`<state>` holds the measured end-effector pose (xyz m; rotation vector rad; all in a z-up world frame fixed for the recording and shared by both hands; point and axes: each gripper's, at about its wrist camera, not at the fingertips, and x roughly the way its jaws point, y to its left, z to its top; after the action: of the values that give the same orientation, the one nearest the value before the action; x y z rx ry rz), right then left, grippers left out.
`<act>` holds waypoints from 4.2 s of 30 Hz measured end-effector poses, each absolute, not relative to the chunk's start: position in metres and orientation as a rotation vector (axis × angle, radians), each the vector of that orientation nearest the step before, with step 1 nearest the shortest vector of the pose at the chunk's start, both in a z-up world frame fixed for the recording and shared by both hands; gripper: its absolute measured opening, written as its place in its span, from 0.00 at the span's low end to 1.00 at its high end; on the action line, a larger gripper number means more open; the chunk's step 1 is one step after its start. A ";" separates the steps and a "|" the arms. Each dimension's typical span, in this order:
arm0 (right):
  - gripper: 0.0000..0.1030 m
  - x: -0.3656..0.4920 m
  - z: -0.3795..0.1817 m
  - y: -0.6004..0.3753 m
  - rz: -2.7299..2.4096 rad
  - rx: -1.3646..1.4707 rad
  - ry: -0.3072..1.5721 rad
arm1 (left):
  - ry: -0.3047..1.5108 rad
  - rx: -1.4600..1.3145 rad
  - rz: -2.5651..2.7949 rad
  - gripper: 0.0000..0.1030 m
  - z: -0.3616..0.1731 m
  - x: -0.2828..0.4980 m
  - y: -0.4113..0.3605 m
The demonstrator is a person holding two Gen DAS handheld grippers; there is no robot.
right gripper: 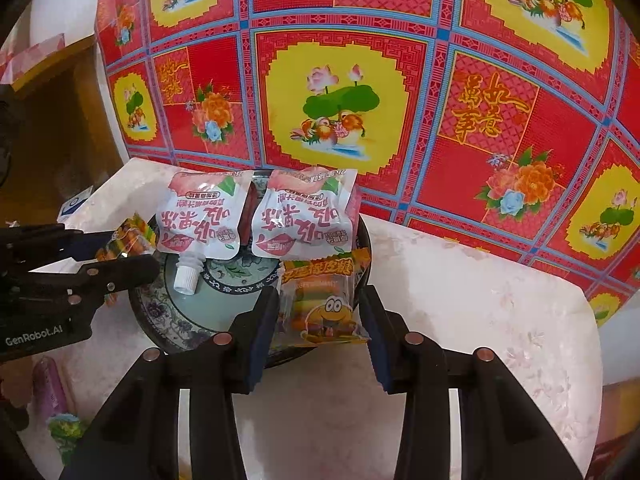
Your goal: Organize snacks
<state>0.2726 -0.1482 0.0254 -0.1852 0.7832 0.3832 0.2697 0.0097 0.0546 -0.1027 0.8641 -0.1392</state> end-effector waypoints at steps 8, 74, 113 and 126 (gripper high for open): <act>0.54 0.273 0.026 -0.150 0.379 -0.175 0.780 | 0.831 -0.158 -0.186 0.54 0.056 0.268 0.014; 0.55 0.051 0.008 -0.214 0.337 0.040 0.788 | 0.654 -0.122 -0.188 0.62 0.023 0.036 0.027; 0.55 0.029 -0.006 -0.249 0.505 0.256 0.621 | 0.660 -0.092 -0.474 0.34 0.023 0.046 -0.039; 0.40 0.029 -0.006 -0.181 0.577 -0.027 0.579 | 0.630 -0.118 -0.361 0.33 0.017 0.037 -0.009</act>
<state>0.0289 -0.1806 -0.0057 -0.0272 0.5787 0.5774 0.0370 -0.0088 0.0169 -0.1179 0.6305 -0.3612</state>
